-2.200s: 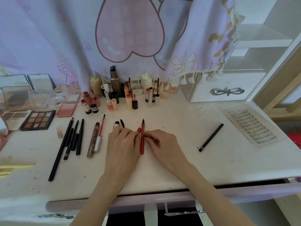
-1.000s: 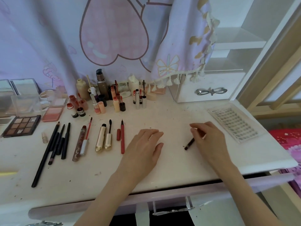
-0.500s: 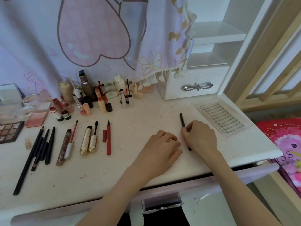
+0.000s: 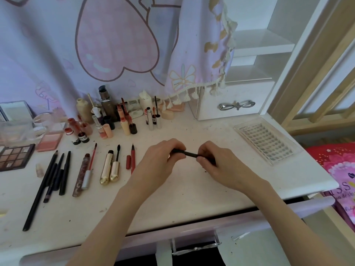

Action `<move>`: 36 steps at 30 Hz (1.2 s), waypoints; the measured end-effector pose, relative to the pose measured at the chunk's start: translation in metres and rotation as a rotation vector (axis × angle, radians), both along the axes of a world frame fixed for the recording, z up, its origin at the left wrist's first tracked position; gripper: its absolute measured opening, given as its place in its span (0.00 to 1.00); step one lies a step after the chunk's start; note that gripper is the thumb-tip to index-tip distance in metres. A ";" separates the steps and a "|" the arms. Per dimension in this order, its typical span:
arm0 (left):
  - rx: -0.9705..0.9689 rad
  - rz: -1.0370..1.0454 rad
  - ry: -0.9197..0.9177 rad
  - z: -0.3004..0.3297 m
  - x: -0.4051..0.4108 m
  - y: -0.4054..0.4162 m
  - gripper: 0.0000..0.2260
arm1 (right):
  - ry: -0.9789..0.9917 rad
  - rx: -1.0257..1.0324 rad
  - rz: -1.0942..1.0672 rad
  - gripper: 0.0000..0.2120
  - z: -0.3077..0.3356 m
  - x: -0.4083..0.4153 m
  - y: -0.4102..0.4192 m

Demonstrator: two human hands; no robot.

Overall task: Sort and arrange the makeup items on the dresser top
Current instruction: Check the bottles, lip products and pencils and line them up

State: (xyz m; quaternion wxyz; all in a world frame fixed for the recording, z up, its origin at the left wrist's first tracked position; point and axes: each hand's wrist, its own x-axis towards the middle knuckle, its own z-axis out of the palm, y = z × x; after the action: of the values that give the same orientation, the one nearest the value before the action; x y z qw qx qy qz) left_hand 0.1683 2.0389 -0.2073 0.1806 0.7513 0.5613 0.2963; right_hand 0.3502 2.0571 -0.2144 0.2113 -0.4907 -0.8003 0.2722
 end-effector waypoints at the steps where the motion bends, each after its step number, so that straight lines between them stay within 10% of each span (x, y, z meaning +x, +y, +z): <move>1: -0.008 0.008 -0.020 0.002 0.000 -0.002 0.05 | 0.000 0.030 0.018 0.03 0.000 -0.002 -0.001; 13: -0.042 0.015 -0.094 0.006 -0.009 -0.008 0.04 | -0.041 0.316 -0.008 0.22 -0.008 -0.012 -0.004; 23: -0.044 0.178 -0.087 -0.008 -0.027 -0.013 0.05 | -0.136 -0.179 0.025 0.02 0.000 0.001 -0.002; 36: 0.181 0.526 0.165 -0.039 -0.023 -0.021 0.10 | 0.073 -0.231 -0.303 0.06 -0.013 -0.066 0.008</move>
State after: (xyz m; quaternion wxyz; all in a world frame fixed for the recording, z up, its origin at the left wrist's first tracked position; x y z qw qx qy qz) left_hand 0.1455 2.0178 -0.2463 -0.0166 0.6148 0.7208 0.3197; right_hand 0.2845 2.0656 -0.2271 0.2211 -0.6162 -0.6725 0.3452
